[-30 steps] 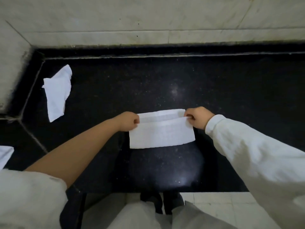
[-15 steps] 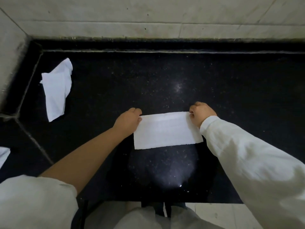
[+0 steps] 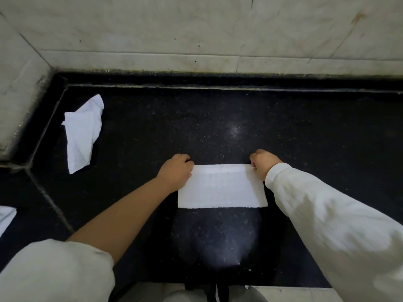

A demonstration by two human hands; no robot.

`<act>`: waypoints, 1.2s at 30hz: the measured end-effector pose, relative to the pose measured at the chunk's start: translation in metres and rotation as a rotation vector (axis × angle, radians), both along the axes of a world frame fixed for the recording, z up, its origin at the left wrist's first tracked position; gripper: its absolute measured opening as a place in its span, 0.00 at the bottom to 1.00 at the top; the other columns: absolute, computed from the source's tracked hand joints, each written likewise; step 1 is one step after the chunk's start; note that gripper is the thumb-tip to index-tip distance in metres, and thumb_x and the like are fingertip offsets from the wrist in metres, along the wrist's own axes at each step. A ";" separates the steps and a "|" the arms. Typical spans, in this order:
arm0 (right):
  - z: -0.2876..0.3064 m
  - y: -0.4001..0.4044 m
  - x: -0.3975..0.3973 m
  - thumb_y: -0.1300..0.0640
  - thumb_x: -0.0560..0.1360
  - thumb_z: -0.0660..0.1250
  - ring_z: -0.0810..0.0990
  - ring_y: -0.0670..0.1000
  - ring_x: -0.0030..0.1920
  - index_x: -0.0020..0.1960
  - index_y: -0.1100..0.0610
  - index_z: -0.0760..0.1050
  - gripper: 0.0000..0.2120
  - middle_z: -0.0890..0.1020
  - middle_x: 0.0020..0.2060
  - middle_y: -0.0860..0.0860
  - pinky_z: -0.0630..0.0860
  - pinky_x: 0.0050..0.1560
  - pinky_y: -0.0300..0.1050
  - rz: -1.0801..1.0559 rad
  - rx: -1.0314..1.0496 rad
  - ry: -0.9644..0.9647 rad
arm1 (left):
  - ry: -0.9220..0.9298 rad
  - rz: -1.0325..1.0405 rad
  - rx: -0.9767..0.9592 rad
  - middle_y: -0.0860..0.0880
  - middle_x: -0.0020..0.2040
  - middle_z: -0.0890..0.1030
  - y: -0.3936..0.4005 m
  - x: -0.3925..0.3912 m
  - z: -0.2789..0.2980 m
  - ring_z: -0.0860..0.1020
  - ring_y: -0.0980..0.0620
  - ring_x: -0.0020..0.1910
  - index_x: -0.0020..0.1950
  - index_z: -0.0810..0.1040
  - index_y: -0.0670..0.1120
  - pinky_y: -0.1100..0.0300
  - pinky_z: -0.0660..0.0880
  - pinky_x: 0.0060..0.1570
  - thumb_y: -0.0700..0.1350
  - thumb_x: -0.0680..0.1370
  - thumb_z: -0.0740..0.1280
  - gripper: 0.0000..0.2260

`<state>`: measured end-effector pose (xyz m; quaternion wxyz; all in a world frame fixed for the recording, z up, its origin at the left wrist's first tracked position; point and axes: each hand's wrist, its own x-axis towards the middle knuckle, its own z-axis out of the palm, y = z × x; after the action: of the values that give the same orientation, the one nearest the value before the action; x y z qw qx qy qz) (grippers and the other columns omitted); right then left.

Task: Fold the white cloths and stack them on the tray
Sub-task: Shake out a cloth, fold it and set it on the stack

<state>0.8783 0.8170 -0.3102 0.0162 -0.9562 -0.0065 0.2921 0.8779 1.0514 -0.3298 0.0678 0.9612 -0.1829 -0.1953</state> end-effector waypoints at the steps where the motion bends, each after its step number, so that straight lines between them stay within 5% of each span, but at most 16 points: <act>1: 0.001 -0.001 -0.002 0.66 0.76 0.57 0.76 0.58 0.55 0.50 0.59 0.72 0.07 0.74 0.58 0.59 0.73 0.53 0.47 0.002 0.006 -0.001 | 0.007 -0.032 0.022 0.45 0.69 0.68 0.000 0.000 0.000 0.67 0.48 0.67 0.64 0.71 0.42 0.56 0.67 0.64 0.44 0.81 0.56 0.13; 4: 0.004 -0.008 -0.004 0.65 0.76 0.57 0.72 0.54 0.45 0.45 0.57 0.67 0.04 0.77 0.56 0.59 0.69 0.45 0.43 -0.028 0.054 -0.001 | -0.028 -0.093 0.075 0.45 0.63 0.72 0.000 0.000 -0.002 0.70 0.49 0.61 0.64 0.70 0.43 0.58 0.68 0.60 0.45 0.82 0.54 0.13; 10: 0.037 -0.025 -0.015 0.63 0.77 0.60 0.77 0.56 0.50 0.50 0.61 0.75 0.06 0.79 0.53 0.59 0.72 0.50 0.43 -0.146 0.236 -0.051 | 0.056 0.078 -0.112 0.44 0.59 0.74 0.000 0.002 0.019 0.73 0.52 0.51 0.59 0.71 0.42 0.59 0.70 0.52 0.44 0.81 0.56 0.10; 14: 0.061 -0.032 -0.019 0.64 0.76 0.62 0.77 0.59 0.53 0.54 0.63 0.74 0.08 0.80 0.53 0.60 0.71 0.53 0.46 -0.168 0.360 -0.262 | -0.086 0.135 -0.179 0.41 0.62 0.72 0.004 0.011 0.048 0.73 0.46 0.58 0.68 0.67 0.41 0.54 0.70 0.58 0.43 0.81 0.58 0.16; 18: 0.068 -0.035 -0.014 0.66 0.76 0.59 0.75 0.62 0.59 0.63 0.64 0.73 0.15 0.78 0.57 0.62 0.70 0.61 0.50 -0.085 0.333 -0.548 | -0.463 -0.162 -0.230 0.36 0.41 0.77 0.014 0.023 0.067 0.77 0.38 0.36 0.47 0.81 0.35 0.50 0.76 0.35 0.43 0.76 0.59 0.14; 21: 0.046 -0.033 -0.027 0.70 0.71 0.61 0.78 0.68 0.49 0.52 0.67 0.80 0.13 0.80 0.48 0.67 0.76 0.51 0.57 0.080 0.301 -0.629 | -0.572 -0.366 -0.117 0.40 0.32 0.78 0.022 0.015 0.051 0.78 0.41 0.28 0.36 0.82 0.37 0.54 0.74 0.26 0.45 0.71 0.58 0.16; 24: 0.016 -0.029 -0.053 0.62 0.75 0.60 0.70 0.60 0.64 0.59 0.57 0.77 0.15 0.75 0.62 0.57 0.64 0.67 0.54 0.114 0.057 -0.236 | -0.259 -0.529 0.148 0.41 0.46 0.81 0.016 -0.014 0.021 0.80 0.40 0.45 0.46 0.83 0.40 0.51 0.75 0.42 0.46 0.76 0.61 0.13; 26: 0.001 -0.029 -0.066 0.57 0.75 0.61 0.67 0.54 0.67 0.60 0.54 0.76 0.15 0.72 0.65 0.51 0.55 0.72 0.52 0.064 -0.021 -0.074 | -0.160 -0.448 0.237 0.46 0.55 0.78 0.014 -0.032 0.002 0.76 0.45 0.56 0.55 0.80 0.44 0.52 0.71 0.54 0.53 0.79 0.57 0.17; 28: -0.004 -0.027 -0.070 0.55 0.75 0.61 0.69 0.55 0.65 0.56 0.57 0.78 0.13 0.73 0.63 0.52 0.57 0.71 0.51 -0.071 0.057 -0.140 | -0.088 -0.342 0.156 0.45 0.46 0.81 0.016 -0.048 0.001 0.80 0.44 0.46 0.45 0.82 0.42 0.53 0.75 0.43 0.56 0.76 0.54 0.23; 30: -0.003 -0.023 -0.067 0.56 0.76 0.59 0.71 0.57 0.62 0.54 0.60 0.78 0.13 0.75 0.60 0.55 0.63 0.66 0.51 -0.261 0.113 -0.246 | -0.256 -0.250 0.030 0.43 0.39 0.82 0.021 -0.050 -0.011 0.81 0.43 0.38 0.41 0.83 0.40 0.55 0.77 0.34 0.53 0.73 0.55 0.21; 32: -0.003 -0.016 -0.063 0.55 0.77 0.58 0.71 0.59 0.62 0.58 0.61 0.74 0.14 0.74 0.60 0.58 0.66 0.64 0.52 -0.434 0.103 -0.252 | -0.297 -0.130 -0.040 0.40 0.49 0.82 0.012 -0.047 -0.010 0.81 0.40 0.48 0.52 0.81 0.38 0.52 0.78 0.44 0.48 0.76 0.58 0.18; 34: -0.006 -0.007 -0.063 0.52 0.78 0.58 0.69 0.59 0.65 0.64 0.61 0.69 0.18 0.71 0.64 0.58 0.66 0.65 0.54 -0.527 0.056 -0.134 | -0.224 -0.005 -0.030 0.40 0.69 0.70 -0.007 -0.041 -0.009 0.68 0.41 0.69 0.70 0.67 0.38 0.49 0.68 0.65 0.46 0.80 0.57 0.20; 36: -0.010 0.000 -0.063 0.51 0.78 0.58 0.67 0.59 0.67 0.67 0.61 0.66 0.21 0.69 0.66 0.58 0.65 0.66 0.55 -0.597 0.053 -0.055 | -0.163 0.027 0.047 0.45 0.77 0.55 -0.022 -0.036 -0.010 0.52 0.47 0.77 0.76 0.53 0.41 0.52 0.54 0.74 0.49 0.82 0.52 0.24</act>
<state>0.8152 0.8167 -0.3203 0.1262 -0.9227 0.2670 0.2480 0.8424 1.0299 -0.3396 0.0329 0.9776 -0.1702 -0.1194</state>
